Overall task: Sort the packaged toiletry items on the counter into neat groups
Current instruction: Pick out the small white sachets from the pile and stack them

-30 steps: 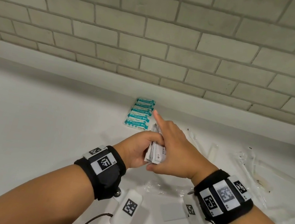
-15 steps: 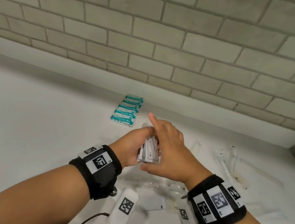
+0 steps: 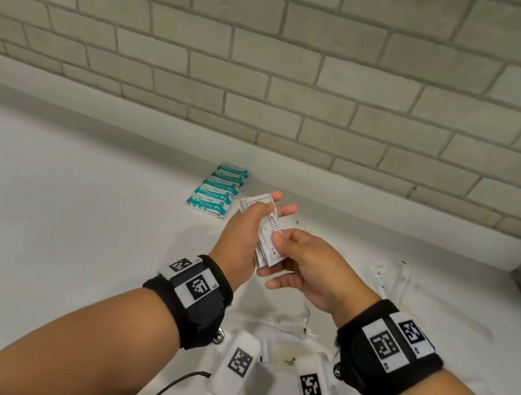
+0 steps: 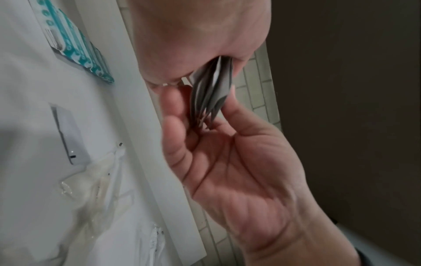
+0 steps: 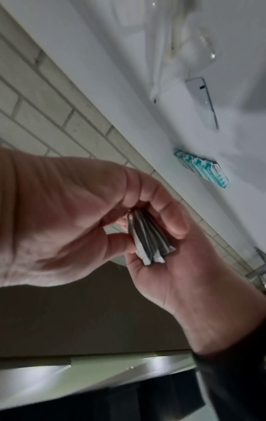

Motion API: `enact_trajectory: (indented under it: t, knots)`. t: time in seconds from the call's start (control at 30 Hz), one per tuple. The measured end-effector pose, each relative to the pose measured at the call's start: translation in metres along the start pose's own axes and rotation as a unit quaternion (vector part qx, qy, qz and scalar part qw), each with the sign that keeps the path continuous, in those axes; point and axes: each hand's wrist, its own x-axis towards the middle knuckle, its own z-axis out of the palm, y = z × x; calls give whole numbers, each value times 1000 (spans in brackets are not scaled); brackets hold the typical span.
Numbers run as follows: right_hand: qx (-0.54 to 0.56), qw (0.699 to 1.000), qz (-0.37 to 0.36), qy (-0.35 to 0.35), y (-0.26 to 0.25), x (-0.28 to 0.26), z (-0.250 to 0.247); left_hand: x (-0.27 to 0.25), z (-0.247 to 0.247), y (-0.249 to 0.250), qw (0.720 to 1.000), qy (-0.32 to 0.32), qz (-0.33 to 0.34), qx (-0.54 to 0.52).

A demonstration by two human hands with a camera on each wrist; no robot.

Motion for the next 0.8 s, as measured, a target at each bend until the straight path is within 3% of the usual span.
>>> enact_trajectory:
  t: [0.13, 0.3, 0.47, 0.67, 0.8]
  knots:
    - [4, 999, 40, 8, 6, 6, -19, 10, -14, -12, 994, 10, -16, 104]
    - [-20, 993, 109, 28, 18, 15, -39, 24, -38, -15, 953, -4, -90, 288]
    - [-18, 990, 116, 81, 27, 44, -36, 46, -56, -11, 929, 26, -112, 353]
    - [-52, 982, 111, 142, 27, 96, -35, 89, -73, 4, 886, 39, -91, 453]
    - [-78, 974, 94, 190, 21, 137, -44, 132, -72, 13, 843, 22, -90, 530]
